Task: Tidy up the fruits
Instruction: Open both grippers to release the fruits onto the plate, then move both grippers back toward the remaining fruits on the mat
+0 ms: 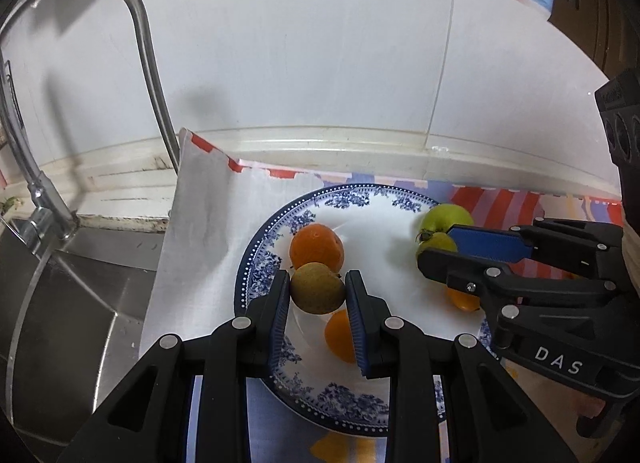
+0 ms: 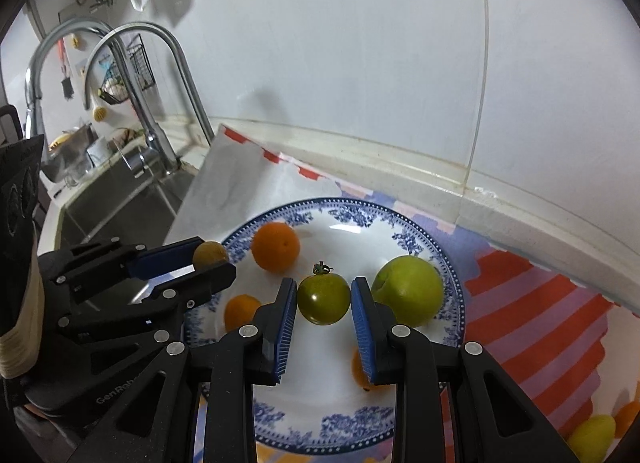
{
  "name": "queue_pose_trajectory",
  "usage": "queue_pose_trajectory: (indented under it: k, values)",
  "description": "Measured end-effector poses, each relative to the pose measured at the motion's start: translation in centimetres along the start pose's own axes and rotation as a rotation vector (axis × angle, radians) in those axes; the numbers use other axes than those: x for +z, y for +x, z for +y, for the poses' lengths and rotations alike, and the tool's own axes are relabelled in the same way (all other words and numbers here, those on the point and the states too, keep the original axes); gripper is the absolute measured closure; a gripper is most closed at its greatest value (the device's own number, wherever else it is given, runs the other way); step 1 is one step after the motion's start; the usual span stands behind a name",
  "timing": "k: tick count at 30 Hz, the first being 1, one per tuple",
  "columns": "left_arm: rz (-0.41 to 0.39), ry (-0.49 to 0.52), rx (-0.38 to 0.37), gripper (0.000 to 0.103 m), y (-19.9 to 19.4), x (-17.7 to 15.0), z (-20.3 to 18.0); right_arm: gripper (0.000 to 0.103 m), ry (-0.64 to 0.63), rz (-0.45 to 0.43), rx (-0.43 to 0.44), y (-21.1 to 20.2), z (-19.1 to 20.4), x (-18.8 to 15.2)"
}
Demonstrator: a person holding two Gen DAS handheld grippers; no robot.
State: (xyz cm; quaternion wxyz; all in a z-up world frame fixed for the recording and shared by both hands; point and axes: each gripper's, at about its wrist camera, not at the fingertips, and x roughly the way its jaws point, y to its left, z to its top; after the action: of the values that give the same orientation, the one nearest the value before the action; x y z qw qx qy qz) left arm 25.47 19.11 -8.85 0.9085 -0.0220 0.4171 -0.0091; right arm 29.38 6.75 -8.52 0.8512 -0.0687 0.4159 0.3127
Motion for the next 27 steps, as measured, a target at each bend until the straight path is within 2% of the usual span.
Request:
queue_pose_trajectory:
  k: [16, 20, 27]
  values:
    - [0.02, -0.012, -0.012, 0.073, 1.0, -0.8, 0.1, 0.072, 0.011, 0.024, -0.008, 1.1, -0.1, -0.2]
    - [0.007, -0.015, -0.002, 0.069, 0.1, -0.9, 0.1, 0.068, 0.009, 0.015, -0.011, 0.7, 0.0, -0.2]
    - [-0.03, -0.024, 0.035, 0.069, -2.5, -0.7, -0.3, 0.068, 0.016, -0.019, -0.01, -1.2, 0.2, -0.2]
